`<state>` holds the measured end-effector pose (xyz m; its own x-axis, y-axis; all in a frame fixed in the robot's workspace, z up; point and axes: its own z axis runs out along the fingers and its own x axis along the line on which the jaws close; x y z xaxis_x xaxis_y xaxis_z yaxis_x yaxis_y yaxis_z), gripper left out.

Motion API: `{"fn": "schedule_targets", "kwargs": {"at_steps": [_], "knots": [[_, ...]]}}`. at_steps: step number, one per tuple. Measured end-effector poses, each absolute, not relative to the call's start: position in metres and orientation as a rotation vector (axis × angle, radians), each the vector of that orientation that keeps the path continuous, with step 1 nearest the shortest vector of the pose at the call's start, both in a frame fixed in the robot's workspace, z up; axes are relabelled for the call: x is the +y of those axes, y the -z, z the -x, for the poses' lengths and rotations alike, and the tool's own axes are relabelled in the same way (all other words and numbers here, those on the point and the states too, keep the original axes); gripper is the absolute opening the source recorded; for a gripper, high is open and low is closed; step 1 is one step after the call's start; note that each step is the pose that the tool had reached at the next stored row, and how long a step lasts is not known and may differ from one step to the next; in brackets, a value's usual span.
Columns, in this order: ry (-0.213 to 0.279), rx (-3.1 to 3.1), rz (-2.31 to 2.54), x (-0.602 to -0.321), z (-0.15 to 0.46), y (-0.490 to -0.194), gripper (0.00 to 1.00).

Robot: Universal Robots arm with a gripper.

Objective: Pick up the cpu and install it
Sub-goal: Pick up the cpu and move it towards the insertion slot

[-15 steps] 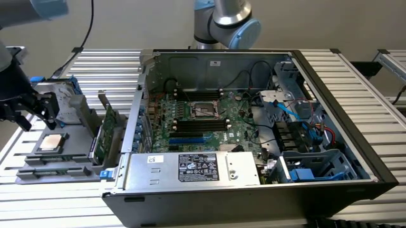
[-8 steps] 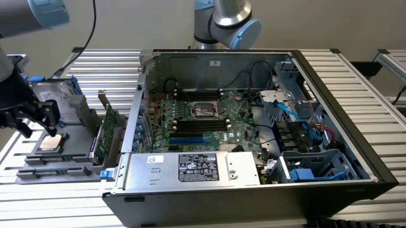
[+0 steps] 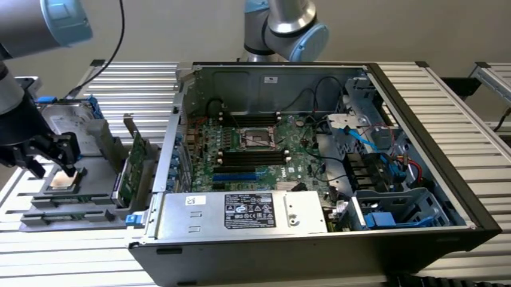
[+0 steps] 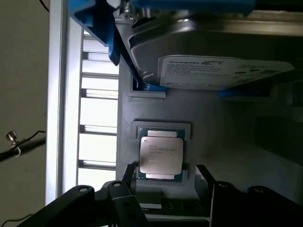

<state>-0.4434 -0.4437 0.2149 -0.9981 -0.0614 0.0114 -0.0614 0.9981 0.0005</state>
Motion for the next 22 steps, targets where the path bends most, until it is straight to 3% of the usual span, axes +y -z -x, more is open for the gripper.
{"fn": "schedule_targets", "kwargs": {"at_steps": [22], "knots": [[-0.004,-3.13,-0.04,-0.439,0.445,-0.195,0.62]]}}
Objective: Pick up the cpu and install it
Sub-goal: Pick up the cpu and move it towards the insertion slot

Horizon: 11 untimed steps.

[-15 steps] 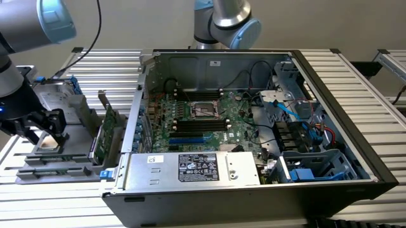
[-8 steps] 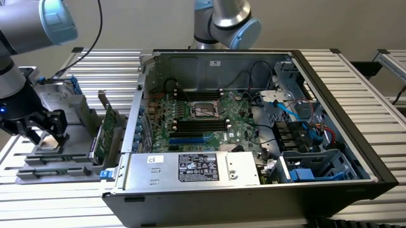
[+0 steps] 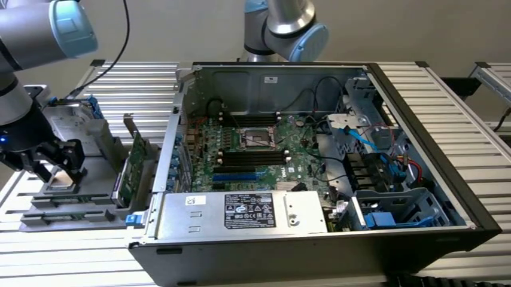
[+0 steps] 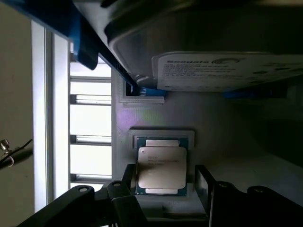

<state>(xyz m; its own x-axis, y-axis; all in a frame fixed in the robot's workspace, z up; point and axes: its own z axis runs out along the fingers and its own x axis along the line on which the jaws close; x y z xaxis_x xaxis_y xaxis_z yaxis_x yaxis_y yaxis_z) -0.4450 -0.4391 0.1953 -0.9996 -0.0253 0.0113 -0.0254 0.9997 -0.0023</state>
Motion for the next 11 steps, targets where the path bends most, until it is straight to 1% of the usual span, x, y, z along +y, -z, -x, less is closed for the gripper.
{"fn": "schedule_targets", "kwargs": {"at_steps": [11], "knots": [[-0.017,-3.13,-0.034,-0.4339,0.4461,-0.1898,0.62]]}}
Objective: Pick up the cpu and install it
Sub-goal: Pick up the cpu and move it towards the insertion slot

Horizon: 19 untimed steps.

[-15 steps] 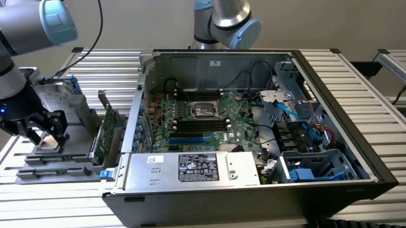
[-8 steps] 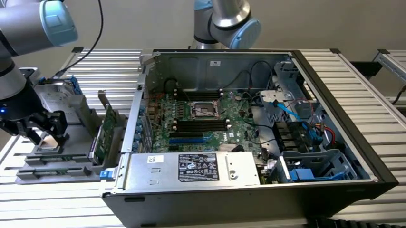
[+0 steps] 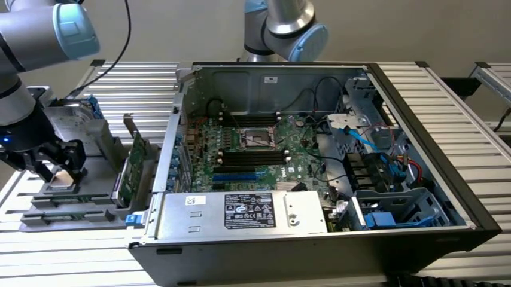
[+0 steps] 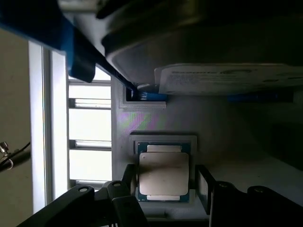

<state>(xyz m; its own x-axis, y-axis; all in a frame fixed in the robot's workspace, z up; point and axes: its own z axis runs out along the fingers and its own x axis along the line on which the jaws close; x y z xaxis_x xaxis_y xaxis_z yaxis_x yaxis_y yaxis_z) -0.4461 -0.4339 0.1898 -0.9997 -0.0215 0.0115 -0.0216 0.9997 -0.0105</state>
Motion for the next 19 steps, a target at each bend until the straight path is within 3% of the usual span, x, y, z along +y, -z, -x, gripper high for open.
{"fn": "schedule_targets", "kwargs": {"at_steps": [19], "knots": [[-0.033,-3.13,-0.032,-0.4323,0.4472,-0.1858,0.62]]}}
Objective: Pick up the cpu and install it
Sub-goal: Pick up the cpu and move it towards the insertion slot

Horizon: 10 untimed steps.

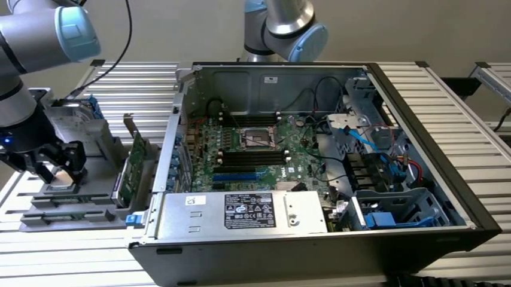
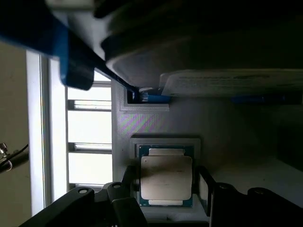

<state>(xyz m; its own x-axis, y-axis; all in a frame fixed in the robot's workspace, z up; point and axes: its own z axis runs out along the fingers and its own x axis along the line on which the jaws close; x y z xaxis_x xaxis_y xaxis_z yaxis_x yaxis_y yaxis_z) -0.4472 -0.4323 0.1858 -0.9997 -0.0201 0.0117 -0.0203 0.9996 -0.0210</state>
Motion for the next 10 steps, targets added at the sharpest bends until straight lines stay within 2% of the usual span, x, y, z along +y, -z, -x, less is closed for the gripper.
{"fn": "schedule_targets", "kwargs": {"at_steps": [10], "knots": [[-0.034,-3.13,-0.032,-0.4321,0.4471,-0.1848,0.62]]}}
